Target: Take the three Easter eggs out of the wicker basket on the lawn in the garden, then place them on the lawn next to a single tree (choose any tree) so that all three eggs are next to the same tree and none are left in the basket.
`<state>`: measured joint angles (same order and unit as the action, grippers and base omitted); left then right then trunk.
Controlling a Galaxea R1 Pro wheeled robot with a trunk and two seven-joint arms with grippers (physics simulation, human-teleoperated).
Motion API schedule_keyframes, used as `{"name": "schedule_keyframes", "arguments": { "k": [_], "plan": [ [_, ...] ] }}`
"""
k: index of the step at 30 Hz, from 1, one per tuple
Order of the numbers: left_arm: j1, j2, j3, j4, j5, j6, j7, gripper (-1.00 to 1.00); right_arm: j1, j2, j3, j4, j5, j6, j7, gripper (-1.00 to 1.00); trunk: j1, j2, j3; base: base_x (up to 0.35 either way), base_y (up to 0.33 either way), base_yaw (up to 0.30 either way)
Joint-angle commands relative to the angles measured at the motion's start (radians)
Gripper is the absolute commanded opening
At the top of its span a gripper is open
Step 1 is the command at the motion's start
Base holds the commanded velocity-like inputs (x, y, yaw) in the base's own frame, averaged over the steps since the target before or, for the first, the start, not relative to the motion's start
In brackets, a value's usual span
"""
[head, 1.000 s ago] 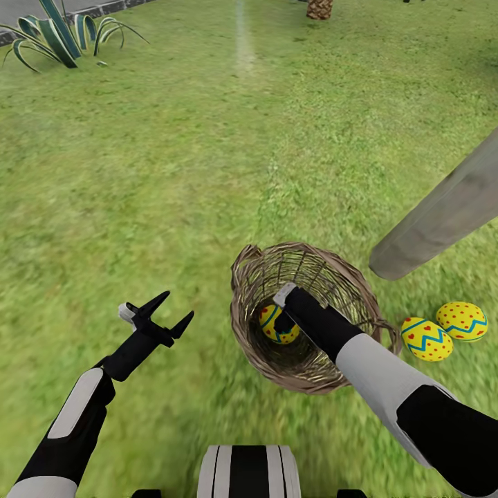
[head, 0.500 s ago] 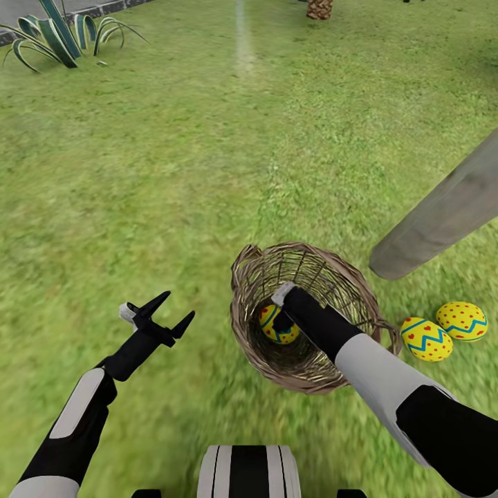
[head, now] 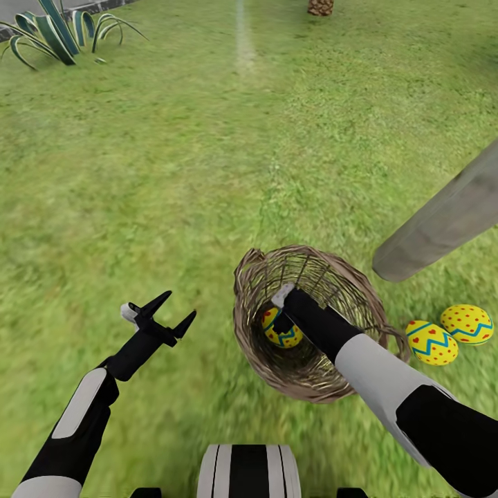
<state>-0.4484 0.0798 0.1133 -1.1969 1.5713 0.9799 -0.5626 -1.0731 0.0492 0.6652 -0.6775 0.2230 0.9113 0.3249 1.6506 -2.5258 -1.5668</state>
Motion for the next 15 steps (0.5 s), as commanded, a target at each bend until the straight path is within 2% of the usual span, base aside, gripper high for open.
{"name": "schedule_keyframes", "arguments": {
  "k": [1, 8, 15],
  "plan": [
    [-0.001, -0.001, 0.001, 0.000, -0.002, 0.005, -0.003, 1.00, -0.001, 0.000, 0.002, -0.001, 0.011, 0.003, 0.009, 1.00, 0.000, 0.000, -0.005, 0.000, 0.000, 0.000],
    [0.000, -0.002, 0.000, 0.000, -0.003, 0.005, -0.003, 1.00, -0.001, -0.001, 0.001, -0.011, 0.010, 0.003, 0.011, 1.00, 0.000, 0.000, -0.005, 0.000, 0.000, 0.000],
    [-0.001, -0.002, 0.000, 0.000, -0.006, 0.005, -0.003, 1.00, -0.001, 0.002, 0.002, 0.000, 0.014, -0.014, 0.038, 1.00, 0.002, -0.001, -0.020, 0.000, 0.000, 0.000]
  ]
}}
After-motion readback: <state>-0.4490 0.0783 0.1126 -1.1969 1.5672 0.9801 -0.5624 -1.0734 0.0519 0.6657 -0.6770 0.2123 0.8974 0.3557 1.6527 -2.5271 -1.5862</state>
